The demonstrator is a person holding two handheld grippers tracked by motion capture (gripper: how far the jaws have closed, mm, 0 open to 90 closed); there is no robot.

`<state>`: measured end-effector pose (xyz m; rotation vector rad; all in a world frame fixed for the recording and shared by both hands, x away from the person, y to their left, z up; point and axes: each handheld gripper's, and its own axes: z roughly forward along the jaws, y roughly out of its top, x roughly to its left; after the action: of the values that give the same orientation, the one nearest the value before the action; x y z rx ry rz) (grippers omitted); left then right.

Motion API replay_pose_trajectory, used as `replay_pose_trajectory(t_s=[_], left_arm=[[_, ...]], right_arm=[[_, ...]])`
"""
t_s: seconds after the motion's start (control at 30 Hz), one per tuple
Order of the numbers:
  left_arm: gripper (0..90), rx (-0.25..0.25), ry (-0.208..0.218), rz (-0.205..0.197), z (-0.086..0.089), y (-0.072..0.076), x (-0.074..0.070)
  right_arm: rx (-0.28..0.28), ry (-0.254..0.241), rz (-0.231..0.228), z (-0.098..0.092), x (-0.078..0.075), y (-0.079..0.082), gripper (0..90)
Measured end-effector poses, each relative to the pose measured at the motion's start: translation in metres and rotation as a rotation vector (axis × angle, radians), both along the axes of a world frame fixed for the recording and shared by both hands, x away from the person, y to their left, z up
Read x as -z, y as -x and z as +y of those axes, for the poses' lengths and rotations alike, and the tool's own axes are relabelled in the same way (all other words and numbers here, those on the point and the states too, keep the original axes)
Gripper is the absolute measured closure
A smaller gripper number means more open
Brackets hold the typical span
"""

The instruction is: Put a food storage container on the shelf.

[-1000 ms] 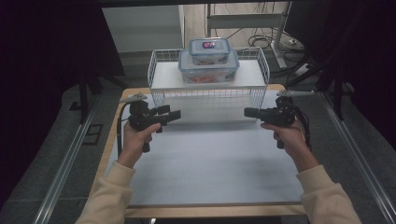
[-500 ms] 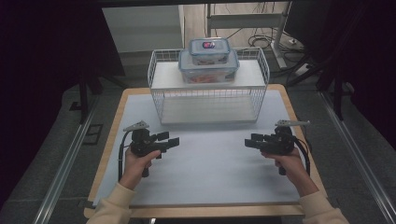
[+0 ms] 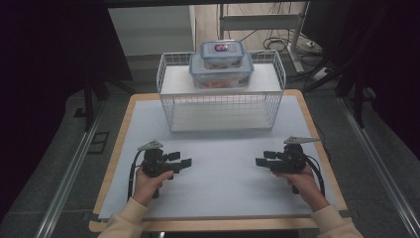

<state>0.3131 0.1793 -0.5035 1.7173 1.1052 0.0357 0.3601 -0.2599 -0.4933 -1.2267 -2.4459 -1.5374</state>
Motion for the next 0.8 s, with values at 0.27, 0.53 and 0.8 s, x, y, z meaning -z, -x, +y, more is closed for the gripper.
replay_pose_trajectory(t_s=[0.27, 0.53, 0.8], left_arm=[[27.8, -0.003, 0.003, 0.004, 0.0003, -0.0008, 0.0015], [27.7, -0.003, -0.001, 0.002, 0.0004, -0.0002, 0.0010], [27.7, -0.003, 0.001, 0.005, 0.0011, -0.0008, 0.0016]], right_arm=[[0.016, -0.016, -0.009, -0.0052, -0.0034, -0.0002, 35.5], [0.015, -0.021, -0.014, -0.0050, -0.0037, 0.0004, 34.7], [0.019, -0.018, -0.010, -0.0060, -0.0032, -0.0003, 34.0]])
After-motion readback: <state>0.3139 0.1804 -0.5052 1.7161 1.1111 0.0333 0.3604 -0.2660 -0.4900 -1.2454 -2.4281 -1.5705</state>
